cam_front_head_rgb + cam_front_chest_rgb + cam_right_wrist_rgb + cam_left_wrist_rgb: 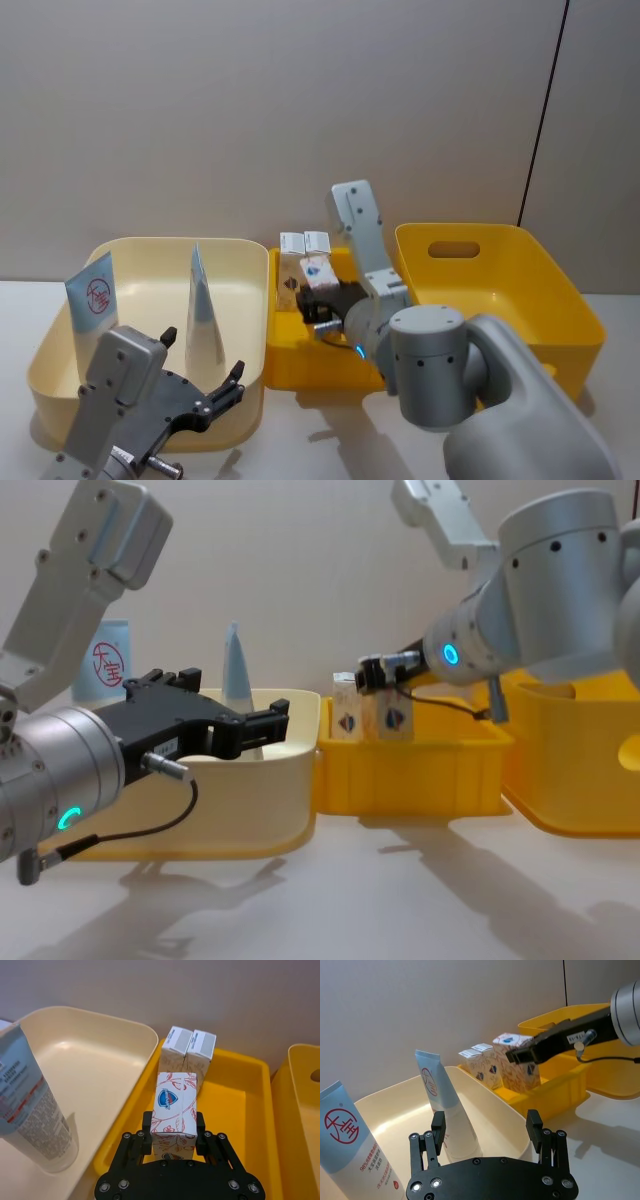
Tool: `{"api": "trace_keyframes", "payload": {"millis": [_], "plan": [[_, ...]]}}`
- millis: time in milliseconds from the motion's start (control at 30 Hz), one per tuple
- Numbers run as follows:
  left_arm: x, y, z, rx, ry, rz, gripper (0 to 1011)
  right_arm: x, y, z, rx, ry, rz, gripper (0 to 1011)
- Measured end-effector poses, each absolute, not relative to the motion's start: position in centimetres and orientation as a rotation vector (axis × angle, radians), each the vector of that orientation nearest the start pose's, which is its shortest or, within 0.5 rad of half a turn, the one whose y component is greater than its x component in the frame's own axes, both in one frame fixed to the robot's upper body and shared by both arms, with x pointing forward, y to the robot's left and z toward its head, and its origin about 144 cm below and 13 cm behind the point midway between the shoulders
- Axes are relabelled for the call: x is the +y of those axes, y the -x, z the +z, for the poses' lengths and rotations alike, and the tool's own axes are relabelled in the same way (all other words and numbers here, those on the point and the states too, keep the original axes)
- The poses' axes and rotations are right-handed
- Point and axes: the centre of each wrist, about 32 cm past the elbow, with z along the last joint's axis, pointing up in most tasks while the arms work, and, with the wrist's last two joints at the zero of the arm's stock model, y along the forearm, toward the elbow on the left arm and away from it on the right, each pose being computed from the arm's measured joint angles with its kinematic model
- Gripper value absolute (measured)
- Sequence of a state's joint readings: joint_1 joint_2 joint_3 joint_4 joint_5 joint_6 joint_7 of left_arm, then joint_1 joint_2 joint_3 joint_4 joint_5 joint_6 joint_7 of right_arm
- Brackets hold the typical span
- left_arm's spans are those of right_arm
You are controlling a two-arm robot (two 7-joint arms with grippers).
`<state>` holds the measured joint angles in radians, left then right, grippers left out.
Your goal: Bimanual collaborative sorting of washing and personal care products
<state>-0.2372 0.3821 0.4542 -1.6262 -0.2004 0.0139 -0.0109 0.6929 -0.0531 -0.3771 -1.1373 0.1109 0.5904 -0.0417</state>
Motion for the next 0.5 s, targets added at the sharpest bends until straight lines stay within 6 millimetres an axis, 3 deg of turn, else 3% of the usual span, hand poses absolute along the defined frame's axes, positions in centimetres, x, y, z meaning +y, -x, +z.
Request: {"api": "trace_keyframes", "payload": {"millis": [500], "plan": [[19.8,-49.2,120.4,-0.268,-0.061,1.124,1003,-11.2,-61.3,132.2,-0.010,0.218,-1.296,452]]}}
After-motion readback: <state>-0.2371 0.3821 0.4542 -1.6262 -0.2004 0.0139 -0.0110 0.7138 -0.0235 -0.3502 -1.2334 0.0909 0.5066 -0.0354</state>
